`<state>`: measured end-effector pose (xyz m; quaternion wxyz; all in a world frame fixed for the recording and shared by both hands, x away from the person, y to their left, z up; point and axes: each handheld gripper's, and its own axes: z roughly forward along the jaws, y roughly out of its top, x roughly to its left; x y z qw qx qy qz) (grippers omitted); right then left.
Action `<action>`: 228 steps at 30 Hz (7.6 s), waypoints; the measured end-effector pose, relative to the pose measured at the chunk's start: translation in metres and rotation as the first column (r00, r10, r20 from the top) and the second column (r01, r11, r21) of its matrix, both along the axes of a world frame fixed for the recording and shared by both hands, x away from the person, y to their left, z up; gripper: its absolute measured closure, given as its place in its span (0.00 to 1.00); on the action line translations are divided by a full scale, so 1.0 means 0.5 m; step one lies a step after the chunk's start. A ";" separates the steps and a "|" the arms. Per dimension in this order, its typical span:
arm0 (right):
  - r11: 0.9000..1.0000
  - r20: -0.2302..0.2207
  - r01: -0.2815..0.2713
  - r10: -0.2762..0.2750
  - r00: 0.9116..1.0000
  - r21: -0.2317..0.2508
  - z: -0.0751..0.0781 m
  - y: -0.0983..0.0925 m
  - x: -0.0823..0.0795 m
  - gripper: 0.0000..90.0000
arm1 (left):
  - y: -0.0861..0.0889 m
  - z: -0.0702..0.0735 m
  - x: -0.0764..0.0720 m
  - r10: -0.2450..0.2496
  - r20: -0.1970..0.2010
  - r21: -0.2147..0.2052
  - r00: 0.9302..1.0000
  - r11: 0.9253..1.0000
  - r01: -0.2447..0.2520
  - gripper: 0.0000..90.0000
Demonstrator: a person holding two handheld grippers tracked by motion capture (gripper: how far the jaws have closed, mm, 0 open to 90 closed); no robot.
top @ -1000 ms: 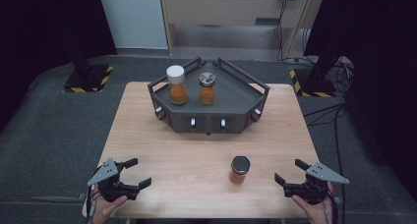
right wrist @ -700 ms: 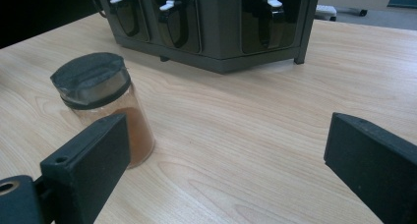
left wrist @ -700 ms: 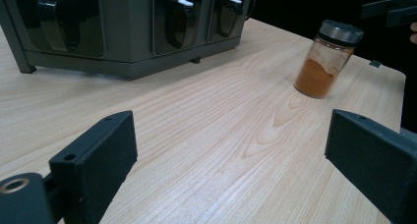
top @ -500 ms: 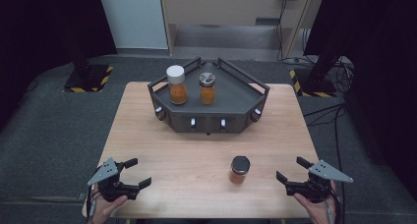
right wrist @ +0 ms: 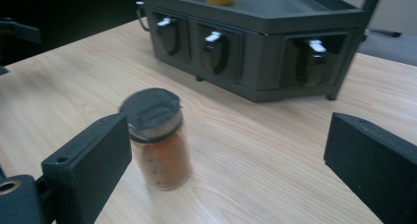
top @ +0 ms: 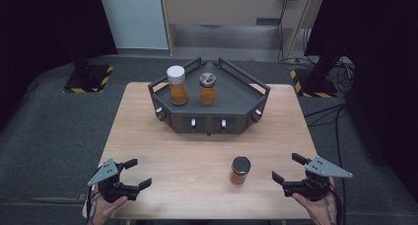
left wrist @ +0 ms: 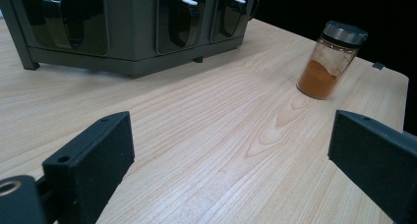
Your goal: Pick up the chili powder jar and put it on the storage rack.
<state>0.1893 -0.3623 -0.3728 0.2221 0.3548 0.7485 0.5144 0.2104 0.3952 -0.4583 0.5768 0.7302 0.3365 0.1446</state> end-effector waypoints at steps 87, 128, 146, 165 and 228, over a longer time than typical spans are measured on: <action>0.966 -0.090 -0.230 0.221 0.971 -0.117 -0.063 0.167 0.151 0.39 | -0.001 0.001 0.003 -0.013 -0.008 0.004 1.000 1.000 0.013 0.02; 0.960 -0.094 -0.256 0.246 0.965 -0.116 0.135 0.230 0.221 0.39 | -0.001 0.001 0.005 -0.013 -0.013 0.005 1.000 1.000 0.013 0.02; 0.981 -0.077 -0.149 0.140 0.987 -0.124 0.251 0.262 0.296 0.39 | 0.000 0.000 0.005 -0.012 -0.013 0.004 1.000 1.000 0.012 0.02; 0.993 -0.067 0.020 -0.028 0.997 -0.118 0.301 0.308 0.393 0.39 | 0.001 0.000 0.006 -0.013 -0.013 0.002 1.000 1.000 0.013 0.02; 0.965 -0.095 0.242 -0.251 0.963 -0.097 0.171 0.338 0.524 0.39 | 0.000 0.000 0.007 -0.017 -0.015 0.004 1.000 1.000 0.017 0.02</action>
